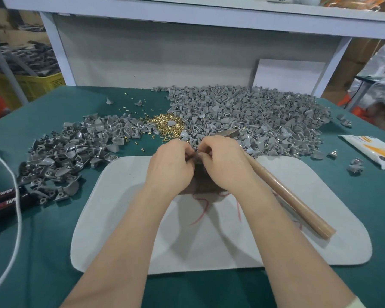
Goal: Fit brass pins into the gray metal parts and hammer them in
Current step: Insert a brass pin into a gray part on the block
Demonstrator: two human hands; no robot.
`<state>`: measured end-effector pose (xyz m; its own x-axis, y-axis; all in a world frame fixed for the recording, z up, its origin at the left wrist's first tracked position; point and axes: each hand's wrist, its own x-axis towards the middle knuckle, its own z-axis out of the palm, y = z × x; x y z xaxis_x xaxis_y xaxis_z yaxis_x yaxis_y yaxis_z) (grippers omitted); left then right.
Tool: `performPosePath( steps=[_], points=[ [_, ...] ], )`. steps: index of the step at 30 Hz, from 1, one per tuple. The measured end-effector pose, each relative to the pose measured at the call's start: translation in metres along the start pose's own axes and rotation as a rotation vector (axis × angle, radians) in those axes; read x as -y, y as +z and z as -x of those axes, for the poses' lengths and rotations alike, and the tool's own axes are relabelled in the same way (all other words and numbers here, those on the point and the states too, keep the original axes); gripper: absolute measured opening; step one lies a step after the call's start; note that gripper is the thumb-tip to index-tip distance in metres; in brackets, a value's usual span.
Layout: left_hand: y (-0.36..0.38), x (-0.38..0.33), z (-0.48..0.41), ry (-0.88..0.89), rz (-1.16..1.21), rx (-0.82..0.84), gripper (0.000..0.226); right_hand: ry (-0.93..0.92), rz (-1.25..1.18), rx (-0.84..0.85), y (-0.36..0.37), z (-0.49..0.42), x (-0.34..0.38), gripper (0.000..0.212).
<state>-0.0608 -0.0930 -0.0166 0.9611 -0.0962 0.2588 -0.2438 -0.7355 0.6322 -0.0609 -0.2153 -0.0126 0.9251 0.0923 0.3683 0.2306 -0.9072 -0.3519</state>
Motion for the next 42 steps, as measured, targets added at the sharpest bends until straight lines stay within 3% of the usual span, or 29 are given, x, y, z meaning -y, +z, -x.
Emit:
performPosePath(
  steps=[11, 23, 33, 42],
  points=[
    [0.001, 0.002, -0.002, 0.011, -0.002, -0.016, 0.002, -0.019, -0.076, -0.049, -0.002, 0.003, -0.004, 0.005],
    [0.002, 0.003, -0.002, 0.019, -0.001, -0.018, 0.015, 0.015, -0.103, -0.017, -0.003, 0.002, -0.007, 0.002],
    [0.002, 0.004, -0.002, 0.033, -0.009, -0.021, 0.016, 0.094, -0.252, 0.097, -0.012, -0.003, -0.015, 0.019],
    [0.002, 0.003, -0.002, 0.028, -0.013, -0.026, 0.011, 0.103, -0.253, 0.084, -0.006, -0.001, -0.009, 0.009]
  ],
)
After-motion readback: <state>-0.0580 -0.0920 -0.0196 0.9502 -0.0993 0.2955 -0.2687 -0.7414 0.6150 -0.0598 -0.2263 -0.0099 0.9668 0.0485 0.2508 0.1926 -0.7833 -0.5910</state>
